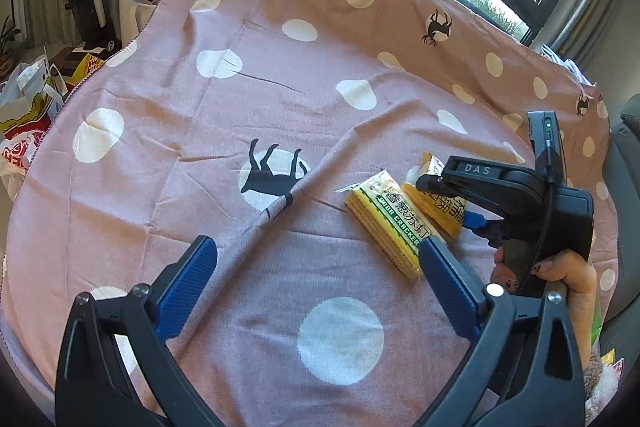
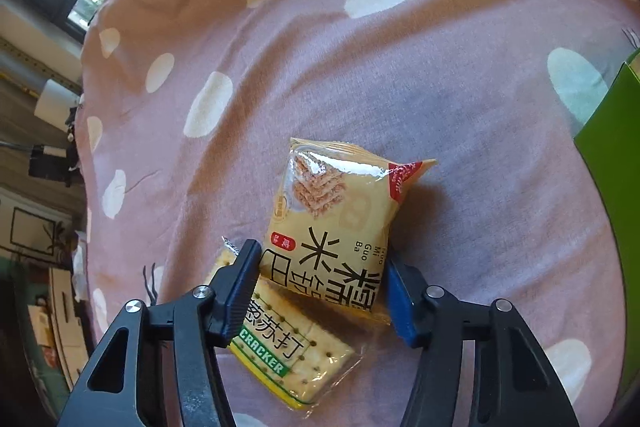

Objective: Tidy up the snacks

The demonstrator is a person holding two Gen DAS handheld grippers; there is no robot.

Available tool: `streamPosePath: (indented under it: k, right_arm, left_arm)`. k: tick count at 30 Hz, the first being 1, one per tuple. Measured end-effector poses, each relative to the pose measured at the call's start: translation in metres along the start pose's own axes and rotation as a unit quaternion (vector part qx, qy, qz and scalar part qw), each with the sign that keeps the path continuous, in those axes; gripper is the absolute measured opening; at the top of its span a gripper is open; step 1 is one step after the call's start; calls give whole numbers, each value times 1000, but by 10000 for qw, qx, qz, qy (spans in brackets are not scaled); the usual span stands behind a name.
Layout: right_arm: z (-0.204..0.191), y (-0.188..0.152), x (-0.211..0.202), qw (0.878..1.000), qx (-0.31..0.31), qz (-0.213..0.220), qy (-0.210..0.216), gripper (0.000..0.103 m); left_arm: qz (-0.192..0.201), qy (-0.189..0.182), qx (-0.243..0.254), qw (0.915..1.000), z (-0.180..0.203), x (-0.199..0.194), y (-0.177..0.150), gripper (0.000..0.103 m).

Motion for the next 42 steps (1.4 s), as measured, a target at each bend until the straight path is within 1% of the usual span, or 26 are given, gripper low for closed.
streamPosePath:
  k: [2,5,7,10,12,14,16,17,18,19,21,23,25,28,32,33,34,35,37,38,40,42]
  right_arm:
    - [2,-1,-3,10000,-85,29,10,56]
    - [5,-5,-11,9997,-202,106,-89,56]
    - [10,-15,-22,9995,-281,141,-88,56]
    - [16,-31,-39,9993,-295,122,197,56]
    - [19,-46,-51,9982,-432,15,427,56]
    - [17,-63,-59,9943,-785,-200,694,56]
    - [18,-83,-62,9884,-983,-462,1061,56]
    - [19,-92,-62,9860,-1059,-571,1158,56]
    - [19,-100,-63,9834,-1231,-664,1159,57]
    - [18,-105,-62,9817,-1394,-743,1066,57]
    - [17,-109,-62,9817,-1493,-782,882,58]
    - [18,-106,-66,9831,-1490,-679,813,61]
    - [22,-102,-74,9858,-1428,-503,722,67]
    - [34,-96,-90,9900,-1195,-190,725,69]
    - [53,-86,-110,9930,-838,322,764,69]
    - [56,-84,-115,9930,-726,479,799,69]
    - [58,-83,-118,9924,-690,538,860,69]
    - [57,-83,-118,9915,-680,544,963,69]
    - [52,-84,-115,9873,-651,444,1376,69]
    - [49,-85,-111,9856,-632,368,1526,69]
    - [47,-88,-104,9859,-671,223,1514,65]
    - [45,-91,-94,9884,-711,63,1340,62]
  left_arm:
    - [-7,5,45,10000,1,0,-1,101]
    - [-7,-52,87,9999,4,-1,-2,101]
    - [-36,-85,104,9999,6,0,-3,101]
    - [-101,-85,126,9998,9,4,-7,101]
    - [-115,-29,174,9998,11,8,-9,101]
    - [-146,137,257,9995,12,15,-14,101]
    - [-187,186,318,9991,14,19,-18,101]
    - [-217,176,357,9990,16,20,-20,101]
    - [-244,155,397,9988,18,21,-23,101]
    - [-275,133,447,9985,21,23,-26,101]
    - [-318,111,518,9981,26,25,-32,101]
    - [-358,125,593,9975,31,28,-38,101]
    - [-389,107,702,9967,37,30,-44,101]
    - [-474,-80,843,9953,49,30,-52,100]
    - [-755,-684,949,9903,69,27,-68,100]
    - [-889,-862,974,9875,75,27,-74,100]
    - [-1024,-993,999,9847,81,27,-80,99]
    - [-1116,-1063,1013,9828,85,28,-86,98]
    - [-1246,-1178,1090,9791,94,31,-97,95]
    - [-1283,-1170,1139,9782,97,34,-101,92]
    - [-1384,-1160,1219,9760,104,38,-110,87]
    - [-1466,-1141,1319,9737,108,42,-119,83]
Point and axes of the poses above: each gripper's, at about its wrist camera, not at the fingertips, and x roughly the way its jaws point, z to its right, y to its top, the point moved 6 cm from there along x, roughly the way its jaws point, and after that the axes turned 13 degrees about -x, right-handed, at the moved point
